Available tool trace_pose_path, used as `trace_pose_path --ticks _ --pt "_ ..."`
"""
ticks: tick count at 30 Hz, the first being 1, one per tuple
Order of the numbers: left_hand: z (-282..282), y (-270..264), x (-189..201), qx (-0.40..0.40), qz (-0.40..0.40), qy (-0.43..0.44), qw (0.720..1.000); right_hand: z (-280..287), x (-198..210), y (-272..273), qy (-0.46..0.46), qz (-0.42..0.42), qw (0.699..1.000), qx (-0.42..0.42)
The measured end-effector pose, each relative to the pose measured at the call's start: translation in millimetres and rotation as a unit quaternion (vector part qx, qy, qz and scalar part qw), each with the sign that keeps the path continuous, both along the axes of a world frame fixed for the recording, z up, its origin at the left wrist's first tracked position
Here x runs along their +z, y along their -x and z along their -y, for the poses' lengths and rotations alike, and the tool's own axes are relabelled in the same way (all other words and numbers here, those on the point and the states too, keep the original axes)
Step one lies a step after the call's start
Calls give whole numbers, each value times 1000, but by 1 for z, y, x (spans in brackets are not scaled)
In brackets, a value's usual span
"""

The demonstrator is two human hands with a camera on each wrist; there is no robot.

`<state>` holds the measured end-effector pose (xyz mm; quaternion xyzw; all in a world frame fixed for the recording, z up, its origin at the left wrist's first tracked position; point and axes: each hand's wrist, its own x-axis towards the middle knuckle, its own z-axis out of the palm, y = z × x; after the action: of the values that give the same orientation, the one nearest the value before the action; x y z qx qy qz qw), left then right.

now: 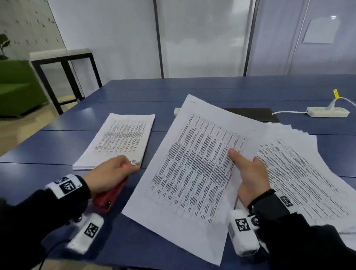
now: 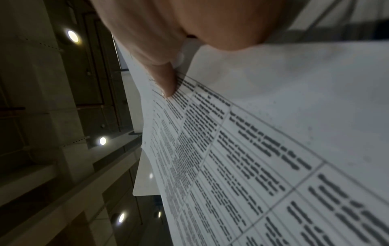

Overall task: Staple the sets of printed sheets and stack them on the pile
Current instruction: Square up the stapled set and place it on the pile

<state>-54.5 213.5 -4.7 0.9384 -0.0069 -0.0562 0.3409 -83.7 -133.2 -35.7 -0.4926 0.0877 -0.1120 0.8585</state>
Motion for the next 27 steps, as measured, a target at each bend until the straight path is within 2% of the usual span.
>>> trace_pose_path --ticks 4,8,9,11,14,16,19,21,25,27 --pt "8 2 -17 -24 -17 -5 1000 -1 3 5 -5 6 1000 4" --pt "14 7 -9 -109 -19 -72 991 -2 1 5 1 16 1000 -6" --pt "13 6 -8 -111 -14 -54 992 -2 3 5 0 13 1000 -7" --pt "18 10 -1 -86 -3 50 995 -1 2 3 -6 0 1000 -20" --pt "35 23 17 -81 10 245 966 1 0 0 -23 -11 998 -55" --pt "43 27 22 -103 55 251 961 0 2 0 -27 -22 996 -87" --pt "46 23 14 -150 110 148 971 5 -2 0 -41 -46 992 -108" --pt "47 18 14 -144 137 129 972 10 -8 -5 -50 -62 992 -93" --pt "41 6 33 -85 73 272 956 -1 8 -1 -95 -70 993 -10" --pt "24 -7 45 -47 79 311 946 -5 10 1 -88 -75 993 6"
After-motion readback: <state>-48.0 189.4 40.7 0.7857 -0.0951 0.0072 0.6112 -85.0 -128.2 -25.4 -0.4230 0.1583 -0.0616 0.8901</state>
